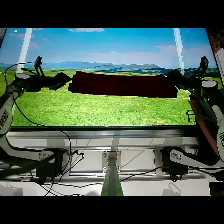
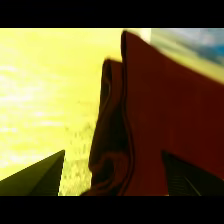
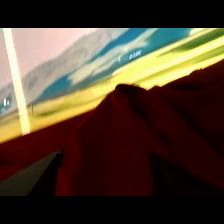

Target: Fold the clothes and pants, and hang the long-sleeved shirts on hangers.

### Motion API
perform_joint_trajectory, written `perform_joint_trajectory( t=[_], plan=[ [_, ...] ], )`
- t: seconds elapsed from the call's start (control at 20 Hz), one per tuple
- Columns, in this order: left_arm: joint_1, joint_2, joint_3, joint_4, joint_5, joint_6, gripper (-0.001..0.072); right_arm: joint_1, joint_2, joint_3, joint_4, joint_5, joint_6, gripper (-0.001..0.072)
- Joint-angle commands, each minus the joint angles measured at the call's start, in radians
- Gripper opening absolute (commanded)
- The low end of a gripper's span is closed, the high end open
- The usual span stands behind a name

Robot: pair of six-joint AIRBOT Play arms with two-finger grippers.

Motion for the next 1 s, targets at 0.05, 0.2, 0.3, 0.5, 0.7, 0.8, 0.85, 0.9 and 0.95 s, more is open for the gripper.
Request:
perform_joint_trajectory(
  t=[0.05,0.2,0.3,0.5,0.7,0.8,0.85,0.9,0.95],
  plan=[
    [-0.080,-0.094,0.063,0.115,-0.095,-0.058,0.0690,0.023,-0.020,0.035,-0.032,0.159,-0.027,0.0596],
    [-0.168,-0.108,0.068,0.116,0.017,-0.003,0.0448,0.112,-0.020,0.088,-0.042,0.126,-0.122,0.0565],
    [-0.202,-0.107,0.101,0.117,0.043,-0.005,0.0066,0.199,-0.020,0.118,-0.072,0.038,-0.088,0.0346],
    [-0.202,-0.033,0.242,0.225,-0.114,-0.048,0.0025,0.381,-0.027,0.156,-0.138,-0.122,-0.022,0.0017],
    [-0.203,0.188,0.285,0.386,-0.286,-0.134,0.0026,0.558,-0.130,0.224,-0.139,-0.122,0.054,0.0016],
    [-0.202,0.306,0.285,0.385,-0.367,-0.137,0.0026,0.658,-0.220,0.285,-0.138,-0.091,0.119,0.0016],
    [-0.202,0.362,0.285,0.386,-0.397,-0.137,0.0026,0.714,-0.272,0.328,-0.138,-0.053,0.154,0.0016],
    [-0.202,0.411,0.285,0.386,-0.413,-0.137,0.0027,0.769,-0.319,0.369,-0.134,-0.015,0.188,0.0016],
    [-0.202,0.456,0.285,0.386,-0.413,-0.137,0.0027,0.831,-0.364,0.414,-0.131,0.011,0.234,0.0017]
  ],
)
